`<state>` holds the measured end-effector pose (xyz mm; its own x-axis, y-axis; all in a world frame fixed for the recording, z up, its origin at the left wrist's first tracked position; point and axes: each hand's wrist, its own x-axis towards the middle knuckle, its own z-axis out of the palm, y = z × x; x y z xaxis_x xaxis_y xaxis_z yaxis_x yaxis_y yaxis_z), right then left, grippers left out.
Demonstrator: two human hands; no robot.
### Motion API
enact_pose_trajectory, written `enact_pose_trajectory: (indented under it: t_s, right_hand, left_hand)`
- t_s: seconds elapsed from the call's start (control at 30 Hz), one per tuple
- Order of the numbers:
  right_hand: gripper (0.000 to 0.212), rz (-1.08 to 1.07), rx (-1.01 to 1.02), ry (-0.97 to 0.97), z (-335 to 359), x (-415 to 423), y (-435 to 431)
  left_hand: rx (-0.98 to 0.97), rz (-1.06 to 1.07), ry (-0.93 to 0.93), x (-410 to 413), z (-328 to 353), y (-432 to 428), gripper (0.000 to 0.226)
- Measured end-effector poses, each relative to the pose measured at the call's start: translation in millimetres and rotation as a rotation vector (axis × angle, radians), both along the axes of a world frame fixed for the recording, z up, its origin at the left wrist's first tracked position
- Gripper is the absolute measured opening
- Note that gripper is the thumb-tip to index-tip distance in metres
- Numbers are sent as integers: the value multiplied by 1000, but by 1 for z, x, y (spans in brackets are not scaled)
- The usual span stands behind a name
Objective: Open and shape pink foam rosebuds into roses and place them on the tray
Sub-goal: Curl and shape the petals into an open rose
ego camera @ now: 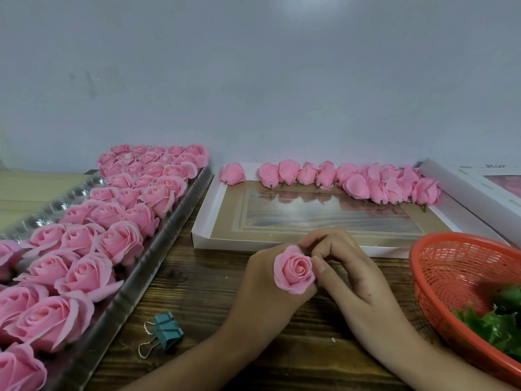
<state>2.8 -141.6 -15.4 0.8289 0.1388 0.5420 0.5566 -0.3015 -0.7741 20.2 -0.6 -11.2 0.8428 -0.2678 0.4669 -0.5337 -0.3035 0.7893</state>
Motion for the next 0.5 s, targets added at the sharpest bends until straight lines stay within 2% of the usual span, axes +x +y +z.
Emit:
enact_pose_trajectory:
  t_s: [0.37, 0.5]
  right_hand:
    - [22, -23, -26, 10, -2, 2, -1]
    - [21, -7, 17, 1, -1, 1, -1]
  left_hand:
    - [-8, -10, -54, 1, -3, 0, 45]
    - [-18, -9, -57, 3, -5, -2, 33]
